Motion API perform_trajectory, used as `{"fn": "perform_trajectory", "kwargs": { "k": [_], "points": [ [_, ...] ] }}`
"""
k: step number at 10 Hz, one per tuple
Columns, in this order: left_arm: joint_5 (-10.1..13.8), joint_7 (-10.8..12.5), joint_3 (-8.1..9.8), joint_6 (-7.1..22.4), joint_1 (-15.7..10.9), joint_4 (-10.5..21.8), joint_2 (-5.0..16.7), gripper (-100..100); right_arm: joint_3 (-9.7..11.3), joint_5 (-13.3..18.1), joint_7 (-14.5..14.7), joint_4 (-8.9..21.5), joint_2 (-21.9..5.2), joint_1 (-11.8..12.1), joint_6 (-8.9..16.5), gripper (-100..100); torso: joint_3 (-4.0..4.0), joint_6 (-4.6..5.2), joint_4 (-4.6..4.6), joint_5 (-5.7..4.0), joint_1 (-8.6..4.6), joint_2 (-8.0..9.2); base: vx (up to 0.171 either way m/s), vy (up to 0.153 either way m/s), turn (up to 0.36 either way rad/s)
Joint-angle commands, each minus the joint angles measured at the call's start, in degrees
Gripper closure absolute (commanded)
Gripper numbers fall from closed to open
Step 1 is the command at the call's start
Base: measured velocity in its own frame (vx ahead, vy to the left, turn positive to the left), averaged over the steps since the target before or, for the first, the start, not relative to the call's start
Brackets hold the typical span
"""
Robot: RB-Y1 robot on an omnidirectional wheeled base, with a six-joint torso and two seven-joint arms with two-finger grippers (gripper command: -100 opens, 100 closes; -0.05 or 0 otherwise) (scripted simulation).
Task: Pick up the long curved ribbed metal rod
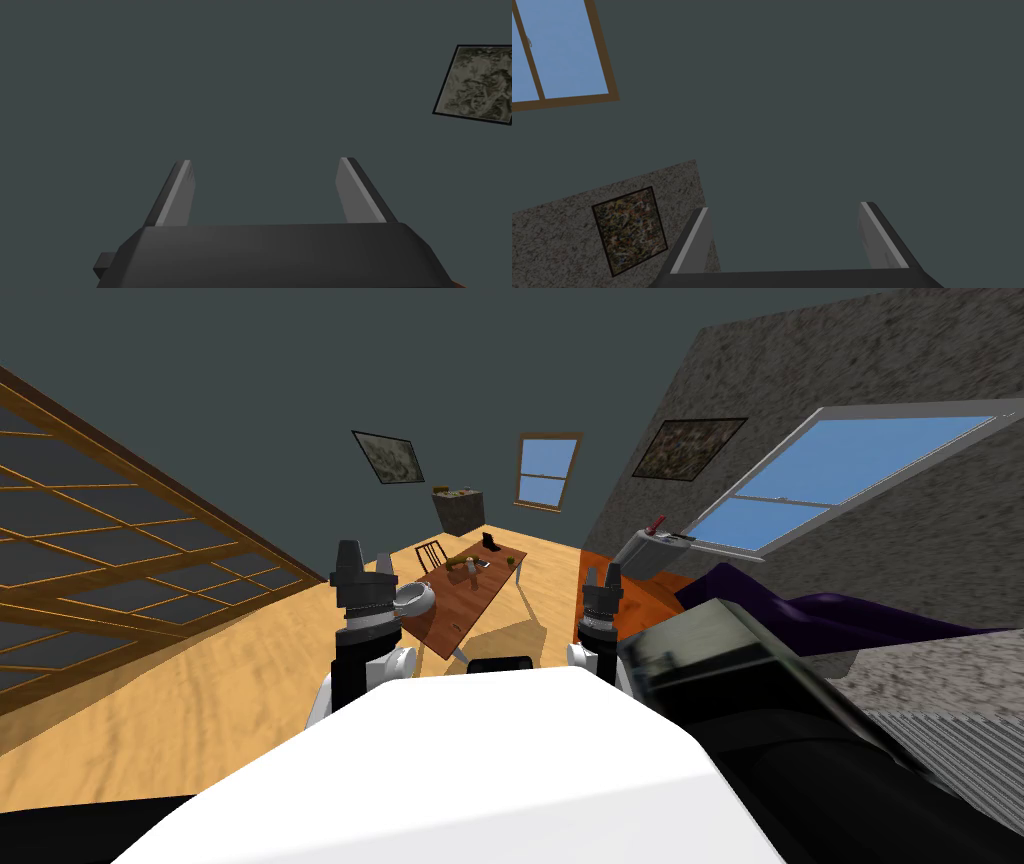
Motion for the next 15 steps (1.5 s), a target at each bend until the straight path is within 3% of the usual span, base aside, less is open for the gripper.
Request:
{"fn": "perform_trajectory", "kwargs": {
  "k": [1,6,7,9,12,15],
  "points": [
    [0.17,-0.43,0.17,0.54,-0.43,1.02,2.08,-100,0.00,0.00,0.00,0.00,0.00,0.00,0.00,0,0.00,0.00,0.00,0.00,0.00,0.00,0.004,-0.003,-0.013],
    [1.54,-3.96,1.56,4.95,-3.84,9.14,8.55,-100,0.00,0.00,0.00,0.00,0.00,0.00,0.00,0,-0.07,0.01,-0.03,0.00,-0.04,-0.11,0.021,-0.014,-0.033],
    [1.54,-3.96,1.56,4.95,-3.84,9.14,8.55,-100,0.00,0.00,0.00,0.00,0.00,0.00,0.00,0,-0.07,0.01,-0.03,-0.01,-0.03,-0.13,0.022,-0.012,-0.010],
    [2.38,-6.17,2.45,7.70,-5.94,13.56,10.30,-100,0.00,0.00,0.00,0.00,0.00,0.00,0.00,0,-0.07,0.01,-0.03,-0.01,-0.04,-0.11,0.025,-0.019,-0.038],
    [2.85,-7.41,2.95,9.22,-7.10,16.84,11.02,-100,0.00,0.00,0.00,0.00,0.00,0.00,0.00,0,-0.06,0.00,-0.03,-0.01,-0.05,-0.11,0.021,-0.014,-0.020],
    [3.87,-10.07,4.04,12.53,-9.58,22.20,12.28,-100,0.00,0.00,0.00,0.00,0.00,0.00,0.00,0,-0.06,0.00,-0.02,-0.01,-0.05,-0.10,0.021,-0.014,-0.035]
  ]
}}
